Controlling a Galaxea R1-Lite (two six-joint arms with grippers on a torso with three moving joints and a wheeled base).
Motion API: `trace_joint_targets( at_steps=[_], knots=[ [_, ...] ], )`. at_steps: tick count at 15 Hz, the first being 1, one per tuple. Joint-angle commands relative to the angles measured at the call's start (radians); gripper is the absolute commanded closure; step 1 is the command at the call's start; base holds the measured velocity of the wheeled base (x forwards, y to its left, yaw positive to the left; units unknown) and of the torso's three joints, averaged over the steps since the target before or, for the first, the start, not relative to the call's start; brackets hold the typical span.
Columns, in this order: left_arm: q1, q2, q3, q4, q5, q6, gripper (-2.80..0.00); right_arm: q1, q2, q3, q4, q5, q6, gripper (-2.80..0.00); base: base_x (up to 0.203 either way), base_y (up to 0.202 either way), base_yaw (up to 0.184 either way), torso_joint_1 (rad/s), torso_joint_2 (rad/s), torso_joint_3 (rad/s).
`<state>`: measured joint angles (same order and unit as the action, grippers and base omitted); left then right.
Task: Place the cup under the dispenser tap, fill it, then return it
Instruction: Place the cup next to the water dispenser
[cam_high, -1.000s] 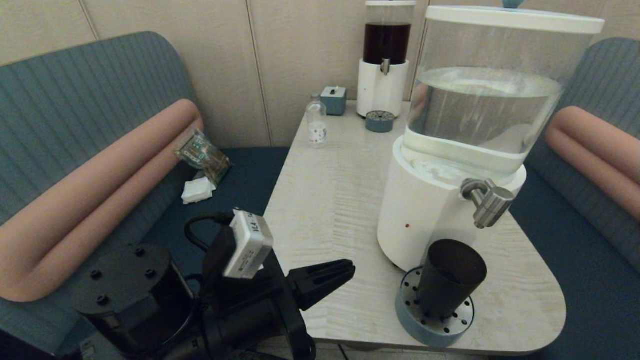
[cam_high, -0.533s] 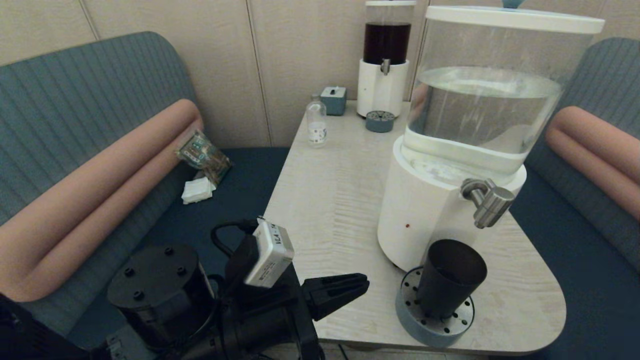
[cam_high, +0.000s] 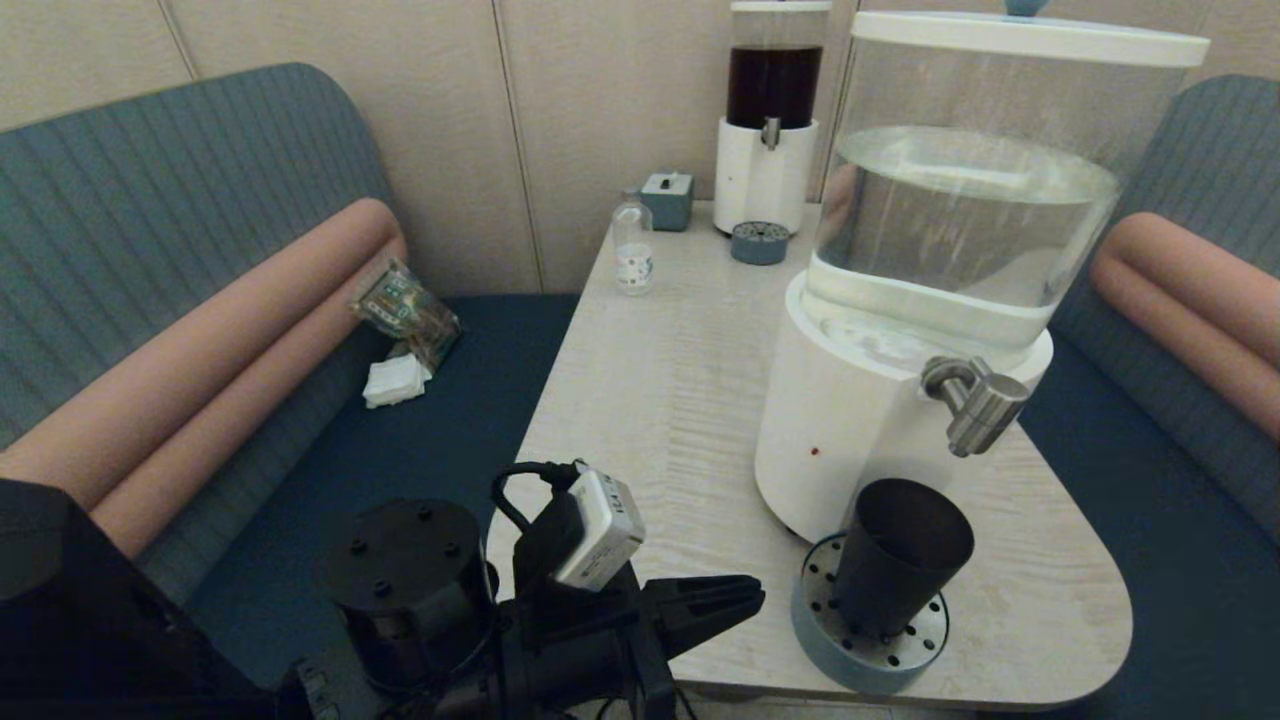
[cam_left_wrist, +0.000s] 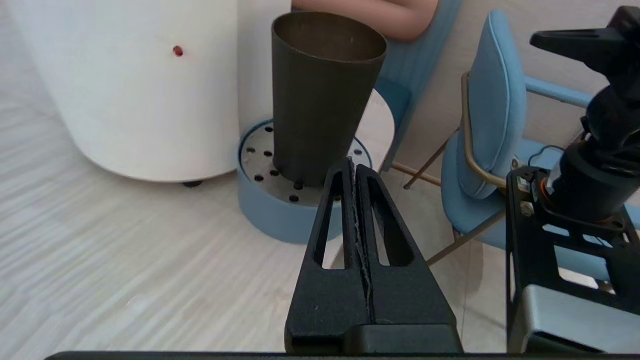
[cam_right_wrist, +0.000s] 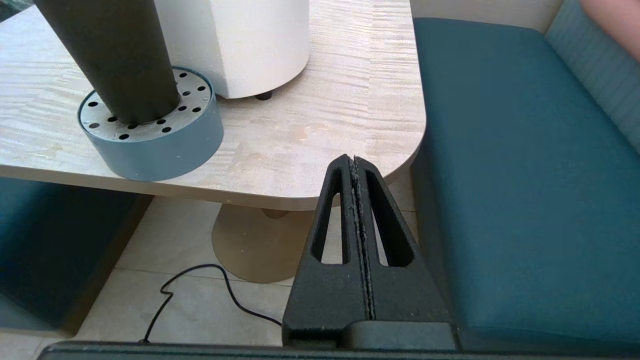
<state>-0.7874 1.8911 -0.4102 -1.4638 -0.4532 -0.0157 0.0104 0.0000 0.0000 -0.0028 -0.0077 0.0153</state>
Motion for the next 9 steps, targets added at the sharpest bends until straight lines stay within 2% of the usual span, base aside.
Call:
trace_joint_targets(
  at_steps=[1, 4, 5, 9],
  knots=[
    [-0.003, 0.04, -0.029, -0.007, -0.002, 0.0, 0.0, 0.0, 0.0, 0.001, 0.0, 0.0, 0.001, 0.0, 0.0, 0.0, 0.0, 0.0, 0.0, 0.0],
    [-0.013, 0.065, -0.047, -0.006, -0.001, -0.001, 0.0, 0.0, 0.0, 0.0, 0.0, 0.0, 0.002, 0.0, 0.0, 0.0, 0.0, 0.0, 0.0, 0.0],
    [-0.014, 0.072, -0.053, -0.006, -0.001, -0.001, -2.8, 0.0, 0.002, 0.002, 0.0, 0.0, 0.002, 0.0, 0.0, 0.0, 0.0, 0.0, 0.0, 0.0],
    [-0.031, 0.144, -0.139, -0.005, 0.004, -0.012, -2.8, 0.0, 0.0, 0.001, 0.0, 0.0, 0.003, 0.0, 0.0, 0.0, 0.0, 0.0, 0.0, 0.0]
  ],
)
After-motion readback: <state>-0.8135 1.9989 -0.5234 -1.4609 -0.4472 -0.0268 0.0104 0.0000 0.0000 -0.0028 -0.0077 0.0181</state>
